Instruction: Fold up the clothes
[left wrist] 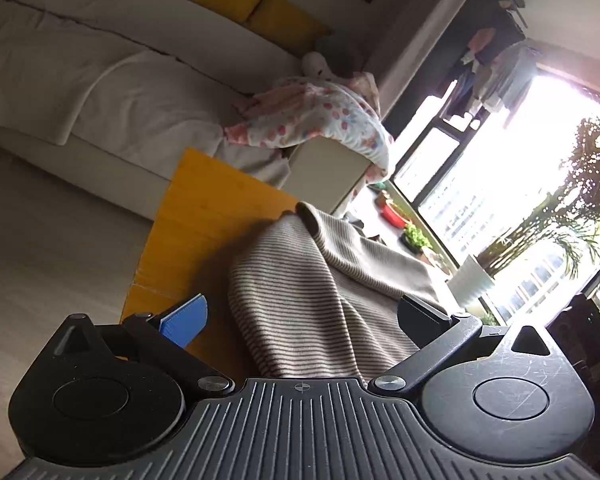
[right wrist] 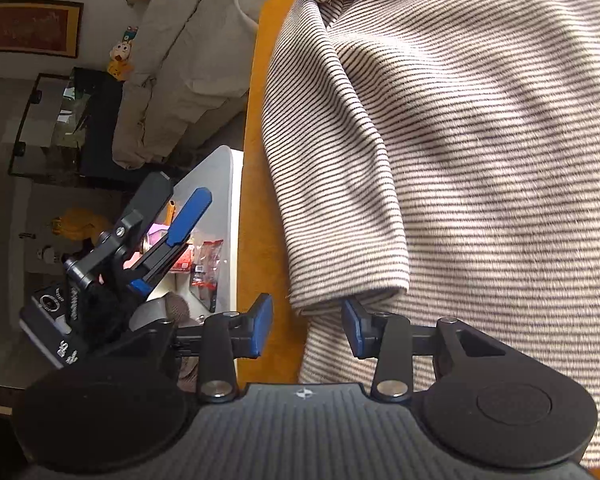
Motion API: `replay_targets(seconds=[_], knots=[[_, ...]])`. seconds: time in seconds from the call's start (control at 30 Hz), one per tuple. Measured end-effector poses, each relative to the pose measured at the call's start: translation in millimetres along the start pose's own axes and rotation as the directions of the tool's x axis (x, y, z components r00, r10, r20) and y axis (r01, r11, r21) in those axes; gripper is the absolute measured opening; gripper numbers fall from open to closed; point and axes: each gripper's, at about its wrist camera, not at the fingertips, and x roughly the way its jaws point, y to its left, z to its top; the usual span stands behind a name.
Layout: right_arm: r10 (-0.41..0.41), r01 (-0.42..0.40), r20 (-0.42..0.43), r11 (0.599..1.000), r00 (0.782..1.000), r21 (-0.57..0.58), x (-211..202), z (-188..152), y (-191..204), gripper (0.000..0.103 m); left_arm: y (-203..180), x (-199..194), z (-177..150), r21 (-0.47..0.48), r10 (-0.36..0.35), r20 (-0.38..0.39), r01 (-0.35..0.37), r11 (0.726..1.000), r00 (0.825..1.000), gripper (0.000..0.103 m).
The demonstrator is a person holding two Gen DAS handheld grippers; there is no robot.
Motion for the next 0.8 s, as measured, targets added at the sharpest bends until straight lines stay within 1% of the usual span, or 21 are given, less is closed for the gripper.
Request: replay_targets(seconds=[0.07,0.1,0.13,0.17,0.2,0.23,0.27,0.3,0.33,0.37,0.43,0.47,0.5,0.53,0.6,0.73,0.8], knots=[[-0.044,0.048,0.054,0.996,0.998,-0.069,6.4,8.5,8.7,0.027,-0.2,-2.8,-0.9,0.003,0.008,0.001,-0.008,1.0,1.0,0.103],[-0.064,0.078,0.097,0.985,0.993,-0.153,5.8,12.0,22.3,0.023,0.2,-4.3,-0.9,0.004,0.012,0.003,-0.012,1.0,1.0,0.103],[-0.078,0.111,0.144,0.965,0.987,-0.239,4.9,15.4,36.8,0.015,0.6,-4.5,-0.1,0.004,0.018,0.004,-0.018,1.0,1.0,0.103],[-0.089,0.148,0.191,0.935,0.978,-0.322,3.9,18.8,51.3,0.011,1.3,-4.5,0.6,0.001,0.023,0.005,-0.023,1.0,1.0,0.103],[-0.094,0.186,0.238,0.898,0.967,-0.4,2.9,22.3,65.8,0.008,2.2,-4.6,1.3,-0.002,0.028,0.005,-0.028,1.0,1.0,0.103],[-0.071,0.182,0.254,0.877,0.965,-0.445,-0.1,27.7,81.1,0.005,2.7,-4.4,2.0,-0.007,0.03,0.005,-0.03,1.0,1.0,0.103],[-0.045,0.174,0.266,0.856,0.963,-0.487,-3.3,33.4,96.6,0.004,3.2,-4.1,2.7,-0.012,0.031,0.004,-0.031,0.999,1.0,0.103],[-0.016,0.179,0.29,0.819,0.957,-0.546,-10.8,41.9,118.8,0.004,3.7,-3.8,3.4,-0.017,0.032,0.004,-0.032,0.999,0.999,0.103],[0.002,0.21,0.331,0.769,0.944,-0.604,-18.5,49.0,140.0,0.004,3.0,-3.1,4.0,-0.017,0.032,0.0,-0.032,0.999,0.999,0.103],[0.019,0.264,0.393,0.71,0.919,-0.652,-28.4,56.5,158.5,0.004,1.5,-2.5,4.3,-0.014,0.03,-0.004,-0.03,0.999,1.0,0.103],[0.069,0.382,0.51,0.579,0.858,-0.72,-48.7,71.8,194.9,0.004,-2.3,-0.8,4.2,0.003,0.026,-0.015,-0.026,1.0,1.0,0.103],[0.081,0.422,0.548,0.547,0.833,-0.723,-58.2,79.8,204.8,0.004,-4.3,0.1,4.1,0.012,0.024,-0.02,-0.024,1.0,1.0,0.103],[0.088,0.468,0.592,0.523,0.801,-0.712,-71.8,91.9,213.2,0.004,-6.5,1.8,4.0,0.024,0.023,-0.027,-0.023,0.999,0.999,0.103],[0.089,0.502,0.623,0.51,0.777,-0.698,-81.4,103.3,217.7,0.004,-8.9,3.8,3.9,0.036,0.023,-0.034,-0.022,0.999,0.999,0.103],[0.072,0.57,0.684,0.494,0.726,-0.657,-102.9,115.3,215.8,0.004,-14.8,9.0,5.1,0.066,0.027,-0.041,-0.025,0.998,0.999,0.103],[0.001,0.639,0.735,0.494,0.678,-0.59,-136.1,130.1,176.0,0.004,-28.7,22.6,8.4,0.113,0.019,-0.054,-0.013,0.994,0.998,0.103],[-0.051,0.675,0.753,0.486,0.656,-0.555,-143.2,133.5,148.2,0.004,-38.4,31.4,8.0,0.139,0.013,-0.061,-0.004,0.99,0.998,0.103]])
